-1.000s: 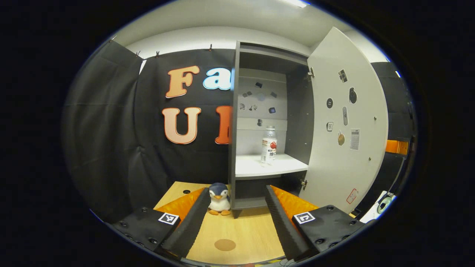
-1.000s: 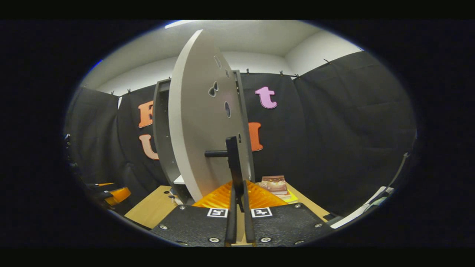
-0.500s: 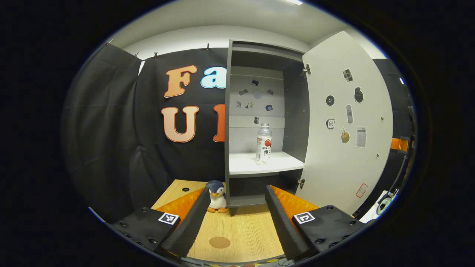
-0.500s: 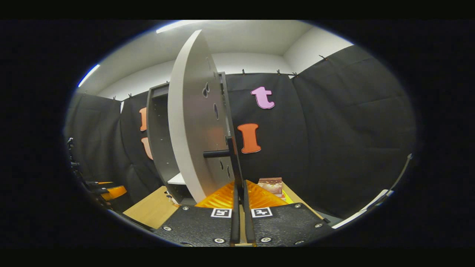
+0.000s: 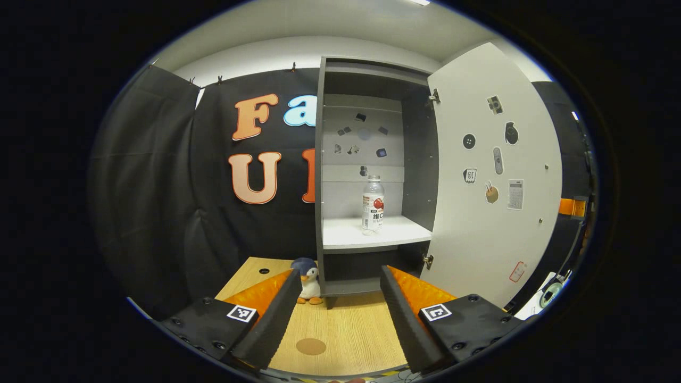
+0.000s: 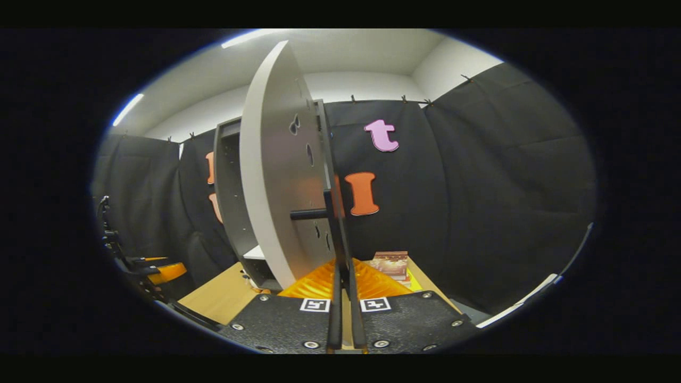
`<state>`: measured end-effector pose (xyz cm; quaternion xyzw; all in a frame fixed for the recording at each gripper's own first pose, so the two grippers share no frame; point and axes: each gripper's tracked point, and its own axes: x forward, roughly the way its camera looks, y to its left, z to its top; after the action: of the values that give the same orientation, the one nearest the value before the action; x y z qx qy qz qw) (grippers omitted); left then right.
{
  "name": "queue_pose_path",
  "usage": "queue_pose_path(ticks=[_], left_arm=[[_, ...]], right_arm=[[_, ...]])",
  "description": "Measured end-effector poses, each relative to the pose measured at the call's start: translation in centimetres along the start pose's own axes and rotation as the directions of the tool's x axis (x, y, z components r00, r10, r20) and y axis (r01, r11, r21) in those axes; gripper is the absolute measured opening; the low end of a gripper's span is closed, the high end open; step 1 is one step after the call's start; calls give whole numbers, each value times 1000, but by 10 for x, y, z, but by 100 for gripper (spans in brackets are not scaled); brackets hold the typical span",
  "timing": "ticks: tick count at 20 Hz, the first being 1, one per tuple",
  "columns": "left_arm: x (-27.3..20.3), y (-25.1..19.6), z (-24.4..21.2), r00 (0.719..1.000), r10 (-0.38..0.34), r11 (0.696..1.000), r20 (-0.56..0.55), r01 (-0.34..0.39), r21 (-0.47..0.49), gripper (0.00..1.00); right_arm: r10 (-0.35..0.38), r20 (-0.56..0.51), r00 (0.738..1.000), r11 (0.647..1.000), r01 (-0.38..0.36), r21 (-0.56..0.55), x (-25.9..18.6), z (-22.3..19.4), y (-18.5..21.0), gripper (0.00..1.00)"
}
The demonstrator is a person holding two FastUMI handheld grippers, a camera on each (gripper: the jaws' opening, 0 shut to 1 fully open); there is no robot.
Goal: Open the cabinet door with the right hand, grasp the bottle in the cabinet with the left hand and place it on the coaster, then close the cabinet door with the right hand.
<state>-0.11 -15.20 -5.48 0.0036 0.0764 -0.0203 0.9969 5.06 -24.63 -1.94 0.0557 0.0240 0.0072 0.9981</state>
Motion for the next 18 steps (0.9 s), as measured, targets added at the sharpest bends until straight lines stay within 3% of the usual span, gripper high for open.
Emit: queue_pose_path(ticks=[2,7,8,10,11,12,13,16,18], left_arm=[[1,2,-4,1000,1,1000,-2,-1,-2,96],[10,1,6,1000,-3,1000,11,3,-3,99],[13,-1,10,1000,-4,1000,22,4,9,99],[21,-5,15,999,-15,1000,34,14,25,96],[28,-7,17,999,-22,999,39,21,27,99],[33,-9,19,999,-31,999,45,29,26,97],[41,-11,22,998,-40,999,51,39,26,96],[70,-19,30,995,-73,997,69,71,34,94],[89,-26,37,990,-105,994,92,103,30,99]], right_arm=[[-24,12,1000,1000,24,-12,-19,1,1,6],[26,57,998,1000,-25,-10,-56,9,30,5],[32,64,997,999,-30,-22,-62,12,36,12],[35,70,997,999,-33,-32,-74,16,50,12],[46,70,996,999,-44,-31,-74,19,57,0],[59,79,995,998,-57,-30,-76,21,66,5],[75,102,992,997,-72,-37,-78,27,76,0],[115,168,979,993,-116,-6,-77,35,117,0],[112,157,981,994,-111,-20,-68,25,136,5]])
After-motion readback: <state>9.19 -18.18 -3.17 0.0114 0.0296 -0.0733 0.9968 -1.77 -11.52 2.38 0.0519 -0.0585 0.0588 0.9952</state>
